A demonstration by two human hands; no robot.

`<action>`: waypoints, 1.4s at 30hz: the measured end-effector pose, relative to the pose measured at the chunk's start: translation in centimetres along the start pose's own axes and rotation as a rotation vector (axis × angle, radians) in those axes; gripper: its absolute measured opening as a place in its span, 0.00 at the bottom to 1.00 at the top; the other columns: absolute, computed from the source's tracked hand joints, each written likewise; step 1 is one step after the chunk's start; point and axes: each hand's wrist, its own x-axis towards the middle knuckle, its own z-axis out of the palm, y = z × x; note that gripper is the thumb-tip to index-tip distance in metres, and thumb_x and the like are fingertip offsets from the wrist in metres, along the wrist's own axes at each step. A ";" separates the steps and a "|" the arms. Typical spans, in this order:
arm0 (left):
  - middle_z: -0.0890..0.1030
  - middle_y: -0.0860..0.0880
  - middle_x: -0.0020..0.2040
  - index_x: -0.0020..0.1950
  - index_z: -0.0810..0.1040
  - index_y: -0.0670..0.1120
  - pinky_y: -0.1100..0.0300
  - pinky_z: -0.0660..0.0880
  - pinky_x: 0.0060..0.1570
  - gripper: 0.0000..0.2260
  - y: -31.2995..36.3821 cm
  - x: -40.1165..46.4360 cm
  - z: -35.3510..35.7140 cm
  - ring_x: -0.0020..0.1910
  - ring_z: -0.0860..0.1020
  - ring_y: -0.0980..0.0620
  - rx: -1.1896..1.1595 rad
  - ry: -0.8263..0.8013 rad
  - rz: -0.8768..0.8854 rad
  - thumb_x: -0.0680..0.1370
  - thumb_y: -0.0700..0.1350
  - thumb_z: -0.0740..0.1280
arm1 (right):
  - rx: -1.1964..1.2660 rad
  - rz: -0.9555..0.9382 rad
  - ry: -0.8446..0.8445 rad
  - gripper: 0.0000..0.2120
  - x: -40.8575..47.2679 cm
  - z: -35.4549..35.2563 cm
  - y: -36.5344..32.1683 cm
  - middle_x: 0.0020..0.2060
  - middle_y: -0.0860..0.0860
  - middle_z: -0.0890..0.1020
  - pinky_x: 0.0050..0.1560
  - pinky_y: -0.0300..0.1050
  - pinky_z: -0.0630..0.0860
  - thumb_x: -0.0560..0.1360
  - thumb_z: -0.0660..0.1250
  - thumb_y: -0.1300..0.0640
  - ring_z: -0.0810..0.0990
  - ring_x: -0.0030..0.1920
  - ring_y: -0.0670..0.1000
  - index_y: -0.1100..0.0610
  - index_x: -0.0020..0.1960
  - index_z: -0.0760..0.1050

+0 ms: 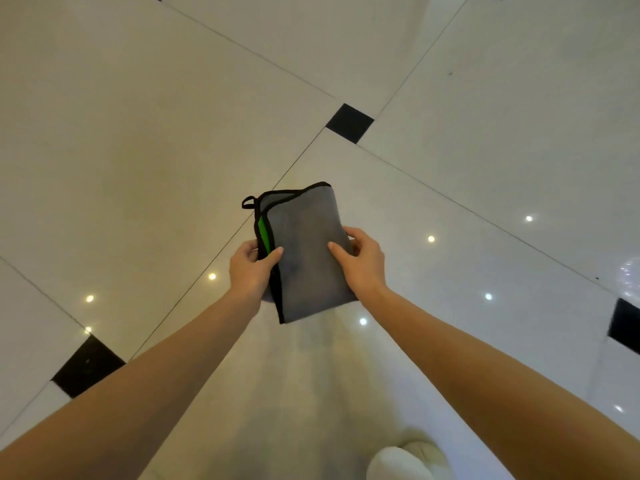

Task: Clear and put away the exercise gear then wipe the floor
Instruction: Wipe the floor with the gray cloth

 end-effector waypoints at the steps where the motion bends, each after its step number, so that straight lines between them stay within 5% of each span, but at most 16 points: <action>1: 0.79 0.49 0.49 0.58 0.73 0.42 0.60 0.73 0.42 0.14 1.3 -1.4 -0.2 0.48 0.78 0.49 -0.001 -0.016 -0.006 0.74 0.40 0.70 | 0.023 0.009 0.015 0.16 -0.9 -1.1 -1.3 0.55 0.50 0.80 0.53 0.40 0.74 0.76 0.66 0.55 0.77 0.51 0.47 0.54 0.63 0.73; 7: 0.80 0.47 0.50 0.56 0.75 0.43 0.61 0.73 0.41 0.11 10.8 -10.1 -2.1 0.49 0.78 0.48 0.024 -0.087 0.005 0.75 0.41 0.70 | 0.130 0.075 0.083 0.14 -6.1 -8.1 -10.4 0.50 0.46 0.79 0.54 0.43 0.76 0.75 0.67 0.55 0.78 0.51 0.48 0.54 0.61 0.74; 15: 0.80 0.46 0.54 0.58 0.76 0.43 0.48 0.76 0.56 0.14 26.9 -25.8 -5.3 0.53 0.79 0.46 0.111 -0.144 0.059 0.74 0.43 0.71 | 0.213 0.091 0.170 0.11 -18.3 -18.7 -26.1 0.44 0.43 0.79 0.51 0.43 0.77 0.74 0.68 0.54 0.79 0.47 0.45 0.51 0.56 0.73; 24: 0.80 0.47 0.52 0.57 0.77 0.43 0.58 0.76 0.47 0.13 40.7 -44.3 -9.6 0.51 0.78 0.49 0.152 -0.346 0.178 0.73 0.43 0.71 | 0.250 0.084 0.280 0.10 -34.6 -31.0 -40.6 0.45 0.43 0.79 0.48 0.41 0.76 0.74 0.68 0.54 0.79 0.47 0.45 0.49 0.54 0.72; 29: 0.81 0.45 0.51 0.56 0.77 0.42 0.61 0.74 0.45 0.13 43.3 -50.2 -10.3 0.51 0.79 0.48 0.196 -0.450 0.273 0.73 0.42 0.71 | 0.312 0.122 0.397 0.10 -41.9 -33.4 -43.1 0.46 0.47 0.82 0.51 0.48 0.78 0.74 0.69 0.54 0.80 0.48 0.47 0.49 0.54 0.73; 35: 0.78 0.55 0.45 0.54 0.75 0.47 0.69 0.70 0.38 0.10 43.1 -56.7 -10.5 0.44 0.76 0.60 0.321 -0.593 0.457 0.74 0.42 0.71 | 0.360 0.187 0.652 0.13 -50.2 -33.7 -43.3 0.48 0.47 0.81 0.49 0.42 0.78 0.74 0.69 0.54 0.80 0.47 0.46 0.52 0.57 0.74; 42: 0.78 0.55 0.45 0.50 0.75 0.50 0.59 0.75 0.44 0.09 39.3 -63.3 -9.3 0.42 0.76 0.58 0.449 -0.803 0.609 0.74 0.41 0.70 | 0.411 0.285 0.972 0.10 -58.2 -33.1 -41.2 0.46 0.45 0.80 0.47 0.40 0.76 0.74 0.69 0.56 0.78 0.44 0.43 0.53 0.55 0.76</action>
